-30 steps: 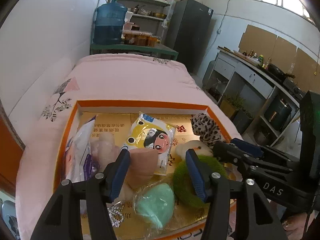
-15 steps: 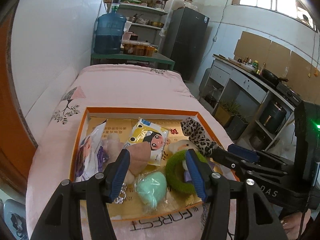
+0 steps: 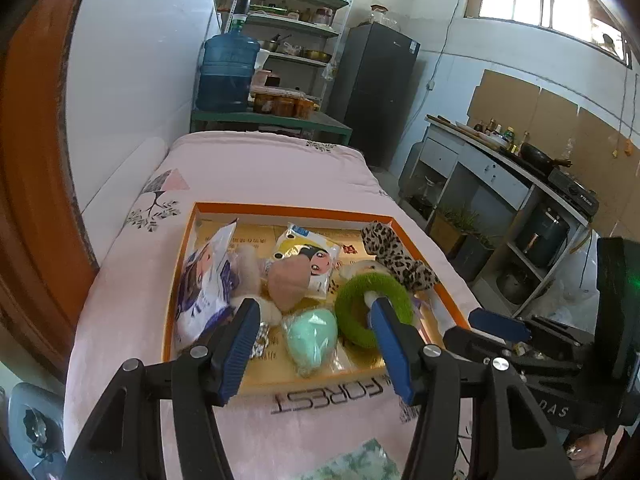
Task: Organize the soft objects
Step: 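Withdraw both tools from the box toward the tissue packs, then grasp the 'Flower' tissue pack with the right tool while the left tool grasps the other tissue pack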
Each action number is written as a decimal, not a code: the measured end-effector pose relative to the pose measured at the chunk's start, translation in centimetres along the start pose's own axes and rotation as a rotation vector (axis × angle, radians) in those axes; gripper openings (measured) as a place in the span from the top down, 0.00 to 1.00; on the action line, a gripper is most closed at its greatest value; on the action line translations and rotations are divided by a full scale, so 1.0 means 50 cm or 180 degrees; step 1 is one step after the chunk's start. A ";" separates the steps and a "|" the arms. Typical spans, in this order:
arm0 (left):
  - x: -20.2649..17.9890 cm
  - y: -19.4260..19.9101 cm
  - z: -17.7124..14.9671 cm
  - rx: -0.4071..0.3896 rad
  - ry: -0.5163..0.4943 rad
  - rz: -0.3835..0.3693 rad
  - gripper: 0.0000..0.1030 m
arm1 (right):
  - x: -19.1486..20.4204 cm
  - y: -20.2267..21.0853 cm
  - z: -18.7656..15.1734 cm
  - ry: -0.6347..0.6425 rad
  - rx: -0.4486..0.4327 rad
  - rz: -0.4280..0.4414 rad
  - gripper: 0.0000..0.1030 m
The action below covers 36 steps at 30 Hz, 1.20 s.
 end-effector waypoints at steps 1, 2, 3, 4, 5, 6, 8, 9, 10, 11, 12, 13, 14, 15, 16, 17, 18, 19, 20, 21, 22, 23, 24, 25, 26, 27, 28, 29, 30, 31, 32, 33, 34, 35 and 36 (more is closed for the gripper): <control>0.000 0.002 -0.001 -0.0003 -0.0002 0.0000 0.44 | 0.003 0.004 -0.005 0.0017 0.0004 0.0007 0.49; -0.001 0.006 -0.004 -0.0009 -0.0006 0.0002 0.44 | 0.008 0.009 -0.010 0.0034 0.0005 0.0013 0.49; -0.001 0.011 -0.008 -0.0015 -0.0010 0.0005 0.44 | 0.011 0.013 -0.016 0.0046 0.0006 0.0016 0.49; -0.002 0.017 -0.013 -0.0026 -0.0020 0.0015 0.44 | 0.014 0.018 -0.023 0.0054 0.0008 0.0017 0.49; -0.001 0.022 -0.016 -0.0035 -0.0026 0.0025 0.44 | 0.017 0.023 -0.029 0.0057 0.0010 0.0024 0.49; -0.002 0.027 -0.020 -0.0045 -0.0033 0.0038 0.44 | 0.019 0.027 -0.033 0.0056 0.0013 0.0030 0.49; -0.004 0.041 -0.030 -0.0068 -0.0054 0.0067 0.44 | 0.024 0.035 -0.045 0.0049 0.0022 0.0039 0.49; -0.003 0.046 -0.035 -0.0077 -0.0064 0.0078 0.44 | 0.026 0.040 -0.051 0.0045 0.0027 0.0050 0.49; -0.004 0.055 -0.043 -0.0085 -0.0077 0.0092 0.44 | 0.030 0.047 -0.060 0.0039 0.0035 0.0073 0.49; -0.007 0.060 -0.047 -0.0091 -0.0083 0.0096 0.44 | 0.034 0.050 -0.066 0.0033 0.0043 0.0088 0.49; -0.007 0.067 -0.052 -0.0095 -0.0084 0.0097 0.44 | 0.037 0.055 -0.073 0.0024 0.0056 0.0110 0.49; -0.007 0.077 -0.059 -0.0099 -0.0075 0.0094 0.44 | 0.043 0.060 -0.082 0.0017 0.0071 0.0137 0.47; -0.006 0.082 -0.063 -0.0103 -0.0067 0.0089 0.44 | 0.049 0.066 -0.094 0.0012 0.0098 0.0176 0.38; -0.005 0.088 -0.067 -0.0111 -0.0055 0.0084 0.44 | 0.055 0.069 -0.102 0.0004 0.0113 0.0201 0.35; -0.004 0.096 -0.072 -0.0122 -0.0041 0.0083 0.44 | 0.062 0.072 -0.112 -0.0012 0.0134 0.0244 0.33; -0.002 0.103 -0.076 -0.0131 -0.0029 0.0085 0.44 | 0.072 0.076 -0.123 -0.0030 0.0166 0.0312 0.33; 0.000 0.108 -0.080 -0.0136 -0.0022 0.0084 0.44 | 0.082 0.078 -0.133 -0.0050 0.0197 0.0367 0.32; 0.002 0.114 -0.085 -0.0142 -0.0015 0.0085 0.44 | 0.092 0.081 -0.143 -0.0076 0.0225 0.0432 0.29; 0.002 0.118 -0.087 -0.0146 -0.0010 0.0090 0.44 | 0.104 0.085 -0.153 -0.0105 0.0246 0.0499 0.27; 0.002 0.120 -0.090 -0.0149 -0.0003 0.0093 0.44 | 0.115 0.088 -0.161 -0.0120 0.0256 0.0541 0.27; 0.005 0.125 -0.094 -0.0154 0.0015 0.0090 0.44 | 0.126 0.090 -0.168 -0.0122 0.0268 0.0568 0.27; 0.006 0.127 -0.094 -0.0157 0.0027 0.0089 0.44 | 0.139 0.091 -0.175 -0.0106 0.0285 0.0575 0.26; 0.008 0.131 -0.096 -0.0165 0.0040 0.0089 0.44 | 0.153 0.092 -0.183 -0.0072 0.0298 0.0553 0.26; 0.010 0.135 -0.098 -0.0174 0.0049 0.0088 0.44 | 0.161 0.089 -0.189 -0.0043 0.0320 0.0501 0.26; 0.013 0.140 -0.101 -0.0187 0.0053 0.0089 0.44 | 0.166 0.085 -0.194 -0.0030 0.0347 0.0457 0.26; 0.014 0.144 -0.103 -0.0197 0.0052 0.0095 0.44 | 0.171 0.081 -0.199 -0.0027 0.0374 0.0430 0.26; 0.017 0.149 -0.105 -0.0208 0.0051 0.0105 0.44 | 0.175 0.076 -0.204 -0.0036 0.0401 0.0420 0.26; 0.021 0.153 -0.107 -0.0219 0.0056 0.0115 0.44 | 0.180 0.072 -0.209 -0.0048 0.0422 0.0424 0.26; 0.025 0.158 -0.109 -0.0227 0.0067 0.0119 0.44 | 0.184 0.070 -0.212 -0.0051 0.0427 0.0435 0.26; 0.030 0.161 -0.110 -0.0234 0.0084 0.0119 0.44 | 0.189 0.068 -0.215 -0.0042 0.0428 0.0436 0.26; 0.035 0.163 -0.110 -0.0240 0.0105 0.0121 0.44 | 0.195 0.066 -0.218 -0.0016 0.0430 0.0413 0.26; 0.041 0.166 -0.112 -0.0247 0.0126 0.0123 0.44 | 0.198 0.065 -0.221 0.0000 0.0438 0.0388 0.26; 0.047 0.169 -0.113 -0.0253 0.0152 0.0124 0.44 | 0.201 0.062 -0.222 0.0009 0.0448 0.0363 0.26; 0.049 0.171 -0.116 -0.0254 0.0166 0.0125 0.44 | 0.203 0.060 -0.223 0.0015 0.0457 0.0338 0.26; 0.053 0.172 -0.118 -0.0255 0.0183 0.0128 0.44 | 0.204 0.059 -0.224 0.0021 0.0462 0.0311 0.25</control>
Point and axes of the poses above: each gripper's, at about its wrist camera, not at the fingertips, and y roughly against the way its jaws point, x to its left, z to its top, the point moved 4 cm from there along -y, roughly the way its jaws point, and after that the axes turned 3 degrees about y, right-handed, at the moved point
